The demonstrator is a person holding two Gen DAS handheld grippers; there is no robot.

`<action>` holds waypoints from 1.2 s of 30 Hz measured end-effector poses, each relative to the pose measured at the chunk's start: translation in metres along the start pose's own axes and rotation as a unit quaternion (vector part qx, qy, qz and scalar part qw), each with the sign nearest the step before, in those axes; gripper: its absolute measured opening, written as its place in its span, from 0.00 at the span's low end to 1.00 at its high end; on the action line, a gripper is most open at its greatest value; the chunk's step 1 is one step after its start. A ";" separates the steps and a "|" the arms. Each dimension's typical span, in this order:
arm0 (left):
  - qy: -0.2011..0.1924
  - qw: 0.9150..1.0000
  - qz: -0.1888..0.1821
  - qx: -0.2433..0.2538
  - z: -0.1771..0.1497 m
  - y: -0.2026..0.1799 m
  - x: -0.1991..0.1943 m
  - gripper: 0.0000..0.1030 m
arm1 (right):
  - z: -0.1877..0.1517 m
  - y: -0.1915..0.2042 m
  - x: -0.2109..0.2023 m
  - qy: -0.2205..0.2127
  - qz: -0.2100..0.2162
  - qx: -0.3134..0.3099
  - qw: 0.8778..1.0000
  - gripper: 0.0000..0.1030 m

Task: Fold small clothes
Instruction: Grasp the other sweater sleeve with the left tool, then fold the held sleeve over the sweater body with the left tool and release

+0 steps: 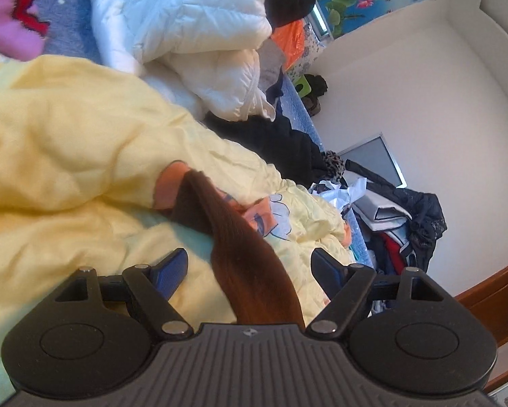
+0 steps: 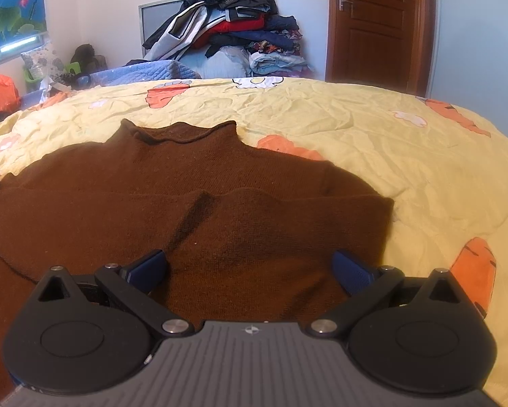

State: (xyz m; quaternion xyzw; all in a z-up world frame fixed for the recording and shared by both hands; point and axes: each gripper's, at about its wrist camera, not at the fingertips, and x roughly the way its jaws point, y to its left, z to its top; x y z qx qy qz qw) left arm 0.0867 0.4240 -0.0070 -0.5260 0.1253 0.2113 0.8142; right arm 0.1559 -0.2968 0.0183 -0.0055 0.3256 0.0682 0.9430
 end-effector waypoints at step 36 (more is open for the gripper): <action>0.253 0.842 -0.204 0.431 -0.331 -0.137 -0.095 0.91 | 0.011 -0.018 -0.022 -0.001 0.065 0.122 0.990 0.99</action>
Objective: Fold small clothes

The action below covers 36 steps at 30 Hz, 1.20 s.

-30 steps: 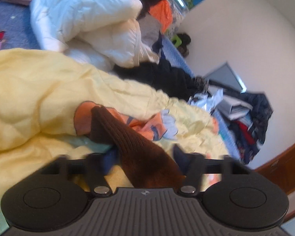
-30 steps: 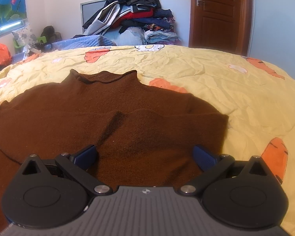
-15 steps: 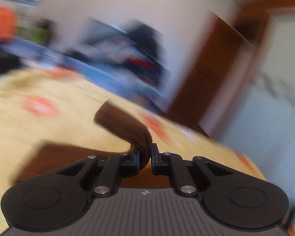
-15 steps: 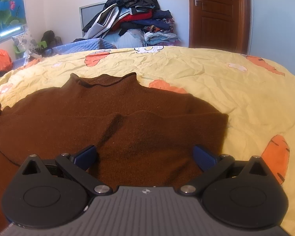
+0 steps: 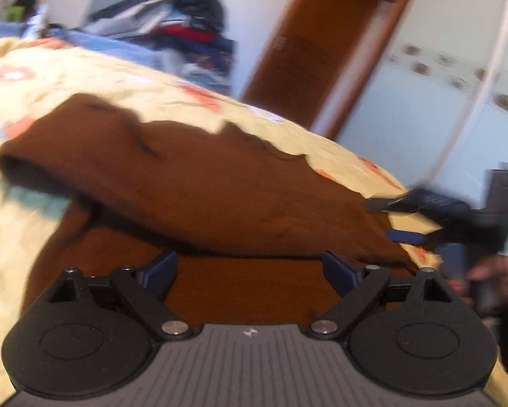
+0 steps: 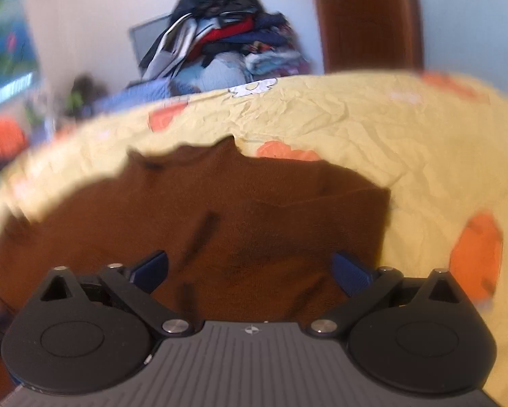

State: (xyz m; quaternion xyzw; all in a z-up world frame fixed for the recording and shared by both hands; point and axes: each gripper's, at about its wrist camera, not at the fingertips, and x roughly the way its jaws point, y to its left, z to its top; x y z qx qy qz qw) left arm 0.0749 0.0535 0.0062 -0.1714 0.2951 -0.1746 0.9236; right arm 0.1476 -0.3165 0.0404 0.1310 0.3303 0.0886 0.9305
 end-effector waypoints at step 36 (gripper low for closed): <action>-0.010 0.973 0.015 -0.229 0.087 0.116 0.007 0.97 | 0.046 -0.070 0.000 0.099 0.072 0.105 0.987 0.12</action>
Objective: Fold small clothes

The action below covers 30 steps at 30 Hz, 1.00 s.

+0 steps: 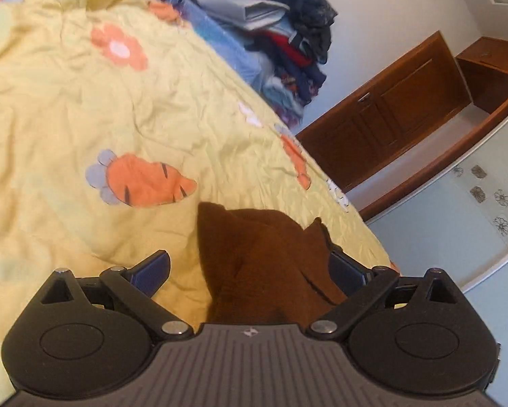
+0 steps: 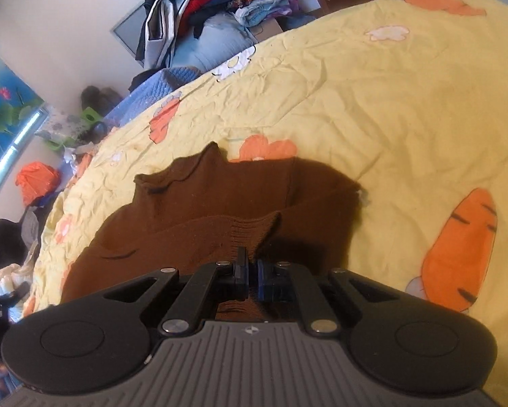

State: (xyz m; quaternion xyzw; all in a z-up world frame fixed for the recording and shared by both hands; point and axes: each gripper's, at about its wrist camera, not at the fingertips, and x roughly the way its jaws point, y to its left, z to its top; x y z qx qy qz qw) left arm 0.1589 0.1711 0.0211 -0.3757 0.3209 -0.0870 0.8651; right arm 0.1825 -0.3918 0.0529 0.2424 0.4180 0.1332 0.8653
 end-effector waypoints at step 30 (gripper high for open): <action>-0.032 0.938 0.124 0.323 -0.039 -0.124 0.046 0.83 | 0.002 0.040 -0.023 -0.110 -0.035 -0.100 0.988 0.63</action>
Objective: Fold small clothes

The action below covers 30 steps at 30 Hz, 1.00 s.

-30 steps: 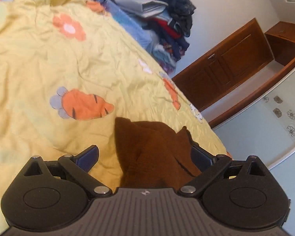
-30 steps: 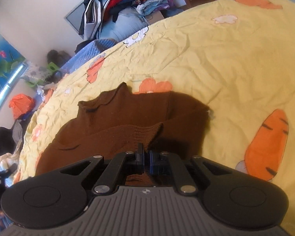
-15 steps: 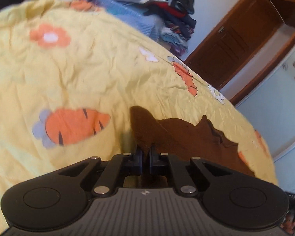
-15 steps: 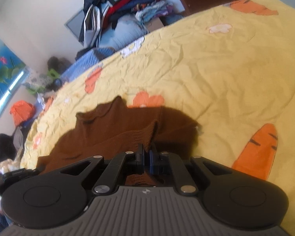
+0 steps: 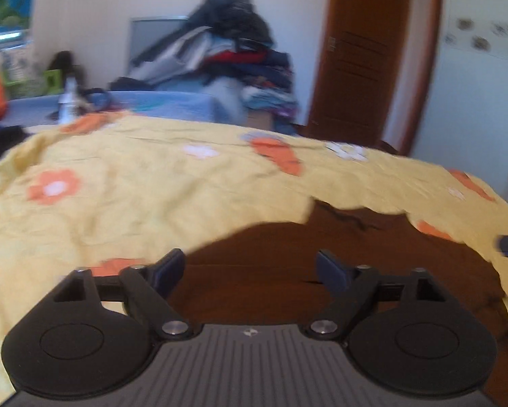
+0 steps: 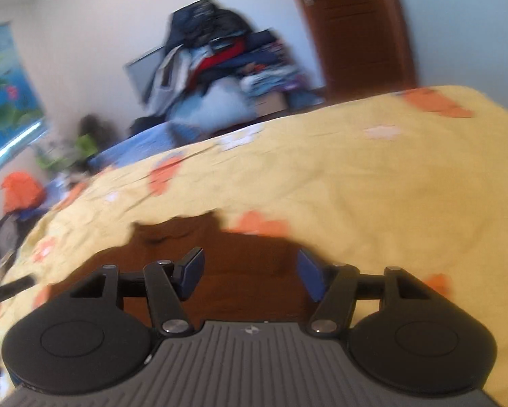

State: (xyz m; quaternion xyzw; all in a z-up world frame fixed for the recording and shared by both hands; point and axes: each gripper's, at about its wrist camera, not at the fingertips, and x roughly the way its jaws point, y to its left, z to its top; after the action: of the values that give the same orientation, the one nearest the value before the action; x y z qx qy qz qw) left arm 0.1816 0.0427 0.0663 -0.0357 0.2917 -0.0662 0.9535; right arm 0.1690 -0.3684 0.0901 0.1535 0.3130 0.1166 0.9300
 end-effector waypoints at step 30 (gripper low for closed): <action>0.052 0.996 0.069 0.008 -0.078 0.044 -0.039 0.19 | -0.105 0.002 -0.031 0.052 -0.071 -0.121 0.989 0.09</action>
State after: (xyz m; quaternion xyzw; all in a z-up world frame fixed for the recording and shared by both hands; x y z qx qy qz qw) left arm 0.1106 0.0898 0.0179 -0.0048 0.3426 -0.0044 0.9395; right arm 0.0795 -0.3538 0.0287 0.0105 0.3549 0.0948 0.9300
